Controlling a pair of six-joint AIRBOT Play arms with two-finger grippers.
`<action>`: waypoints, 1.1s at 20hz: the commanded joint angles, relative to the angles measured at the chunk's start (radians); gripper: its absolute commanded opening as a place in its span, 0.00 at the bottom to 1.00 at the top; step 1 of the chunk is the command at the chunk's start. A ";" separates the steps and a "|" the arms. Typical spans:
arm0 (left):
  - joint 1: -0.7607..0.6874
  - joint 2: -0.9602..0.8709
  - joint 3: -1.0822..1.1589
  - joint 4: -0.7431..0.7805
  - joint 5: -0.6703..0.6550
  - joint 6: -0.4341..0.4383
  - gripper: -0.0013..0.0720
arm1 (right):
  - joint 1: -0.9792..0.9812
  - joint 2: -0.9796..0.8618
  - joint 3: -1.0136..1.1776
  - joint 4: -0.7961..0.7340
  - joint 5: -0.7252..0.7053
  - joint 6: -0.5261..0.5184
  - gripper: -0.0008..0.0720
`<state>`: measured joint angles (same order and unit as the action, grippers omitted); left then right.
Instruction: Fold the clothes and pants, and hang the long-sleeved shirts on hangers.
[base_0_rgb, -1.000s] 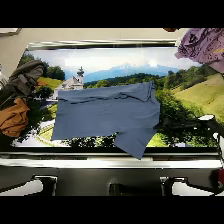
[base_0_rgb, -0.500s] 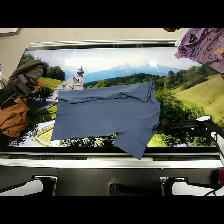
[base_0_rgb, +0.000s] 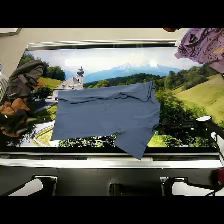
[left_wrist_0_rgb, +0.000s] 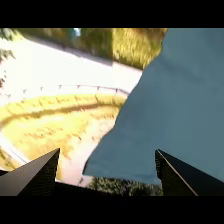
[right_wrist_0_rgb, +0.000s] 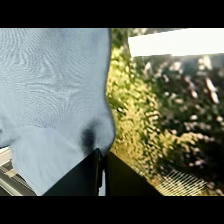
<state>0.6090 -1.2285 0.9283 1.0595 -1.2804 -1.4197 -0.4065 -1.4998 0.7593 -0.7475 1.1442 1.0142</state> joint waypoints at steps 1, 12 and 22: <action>0.049 0.021 -0.233 -0.173 0.026 0.164 0.93 | -0.001 0.006 0.001 0.006 0.024 0.024 0.05; -0.019 -0.063 -0.305 -0.176 0.051 0.182 0.93 | 0.000 0.006 0.002 0.003 0.058 0.045 0.04; -0.094 -0.132 -0.305 -0.177 0.162 0.162 0.54 | -0.001 0.084 0.002 -0.050 0.046 0.057 0.04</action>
<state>0.5411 -1.3415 0.6235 0.8703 -1.1801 -1.2438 -0.4068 -1.4441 0.7601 -0.7692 1.1957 1.0611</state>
